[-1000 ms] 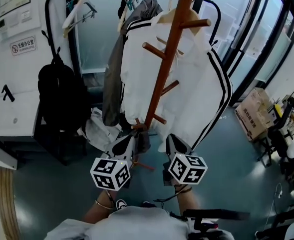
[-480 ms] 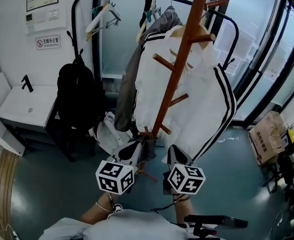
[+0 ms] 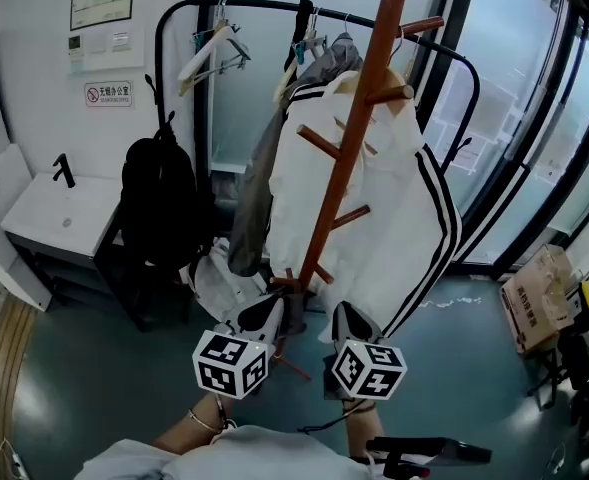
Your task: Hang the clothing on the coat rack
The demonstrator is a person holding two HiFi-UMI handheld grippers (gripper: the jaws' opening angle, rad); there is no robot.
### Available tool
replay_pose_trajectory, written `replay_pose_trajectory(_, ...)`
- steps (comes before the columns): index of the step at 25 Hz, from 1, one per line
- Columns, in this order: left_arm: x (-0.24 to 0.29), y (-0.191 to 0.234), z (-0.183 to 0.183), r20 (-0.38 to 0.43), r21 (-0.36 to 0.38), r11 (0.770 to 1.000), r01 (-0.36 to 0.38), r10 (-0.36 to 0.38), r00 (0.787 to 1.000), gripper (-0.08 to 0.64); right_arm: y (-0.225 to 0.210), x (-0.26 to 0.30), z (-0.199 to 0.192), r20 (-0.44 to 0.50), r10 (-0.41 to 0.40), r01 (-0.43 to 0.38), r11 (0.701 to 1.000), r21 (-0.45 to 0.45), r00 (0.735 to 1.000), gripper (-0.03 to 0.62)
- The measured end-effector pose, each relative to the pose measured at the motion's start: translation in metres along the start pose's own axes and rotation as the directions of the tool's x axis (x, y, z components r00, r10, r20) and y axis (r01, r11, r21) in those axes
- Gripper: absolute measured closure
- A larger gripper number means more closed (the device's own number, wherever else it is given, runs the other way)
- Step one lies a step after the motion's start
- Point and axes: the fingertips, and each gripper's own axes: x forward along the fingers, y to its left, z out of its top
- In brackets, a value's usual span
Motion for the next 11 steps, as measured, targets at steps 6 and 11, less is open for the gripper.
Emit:
replay_pose_trajectory(6,0.008,-0.007,-0.006,-0.006,-0.010,1.000,0.004,-0.004,1.000,0.552,-0.012,-0.002,-0.004,-0.008,-0.006,0.006,1.000,0.010,1.000,0.569)
replay_pose_trajectory(11,0.012,-0.006,-0.007,-0.007,-0.017,1.000,-0.003,0.003,1.000,0.552,-0.016,-0.001,-0.006,-0.014,0.000,0.000,1.000,0.017,1.000,0.570)
